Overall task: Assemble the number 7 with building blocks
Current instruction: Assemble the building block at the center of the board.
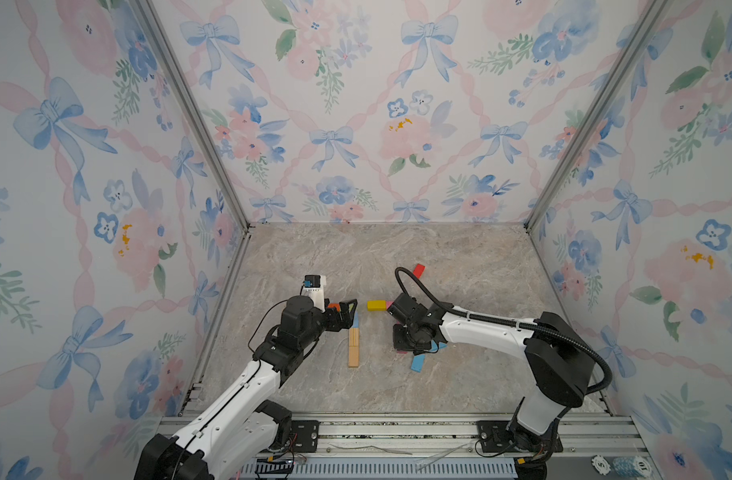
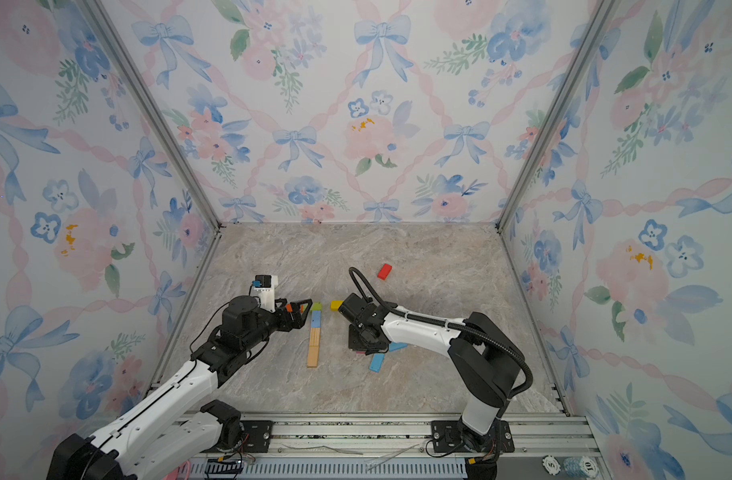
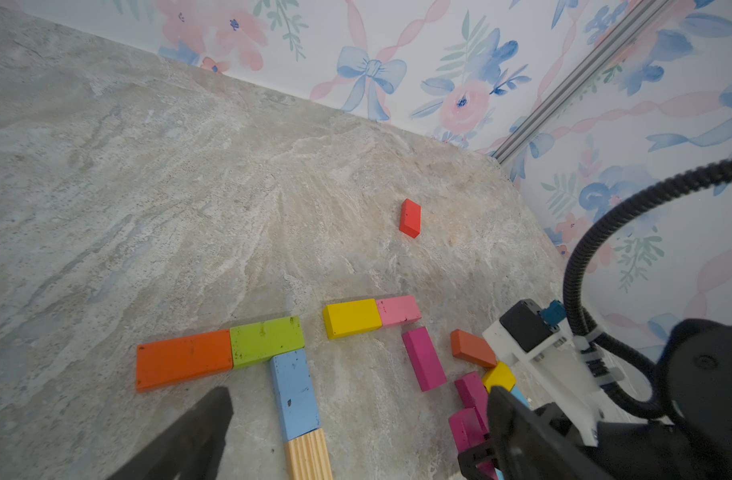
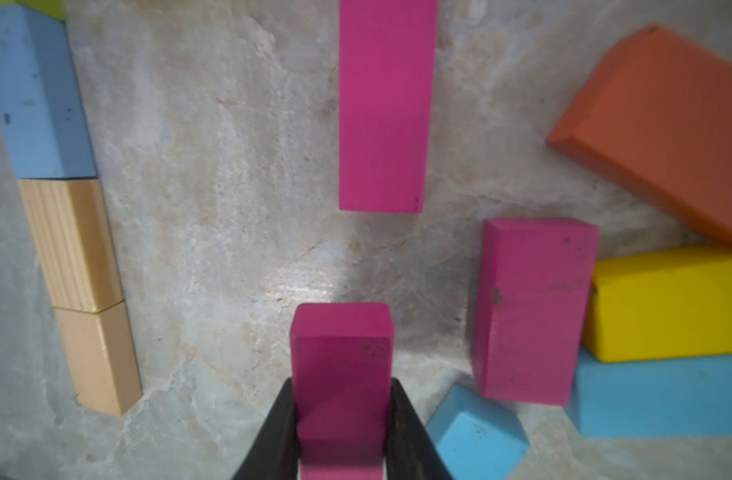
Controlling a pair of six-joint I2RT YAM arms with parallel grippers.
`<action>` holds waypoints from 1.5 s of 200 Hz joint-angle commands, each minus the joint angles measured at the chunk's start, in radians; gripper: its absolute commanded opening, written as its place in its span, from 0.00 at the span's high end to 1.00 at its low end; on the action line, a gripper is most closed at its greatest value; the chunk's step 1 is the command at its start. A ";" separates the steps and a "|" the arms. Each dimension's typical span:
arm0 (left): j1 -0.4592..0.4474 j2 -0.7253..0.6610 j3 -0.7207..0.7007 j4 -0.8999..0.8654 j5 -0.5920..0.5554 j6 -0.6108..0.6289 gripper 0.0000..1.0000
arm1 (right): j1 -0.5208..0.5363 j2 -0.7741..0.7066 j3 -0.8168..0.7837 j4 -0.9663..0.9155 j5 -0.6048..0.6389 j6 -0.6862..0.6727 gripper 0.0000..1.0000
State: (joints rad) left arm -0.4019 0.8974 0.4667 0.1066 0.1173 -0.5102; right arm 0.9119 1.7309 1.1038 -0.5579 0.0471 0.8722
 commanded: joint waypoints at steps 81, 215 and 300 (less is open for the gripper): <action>0.041 0.028 -0.039 0.026 0.056 0.008 0.02 | -0.030 0.131 0.095 -0.080 -0.009 -0.050 0.76; 0.043 0.075 -0.048 0.082 0.055 0.001 0.02 | -0.080 0.184 0.137 -0.158 -0.004 -0.137 0.76; 0.049 0.077 -0.055 0.085 0.058 0.012 0.02 | -0.079 0.226 0.168 -0.143 -0.021 -0.131 0.76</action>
State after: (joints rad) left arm -0.3645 0.9665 0.4225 0.1703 0.1589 -0.5095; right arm 0.8433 1.9045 1.2598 -0.6926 0.0338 0.7471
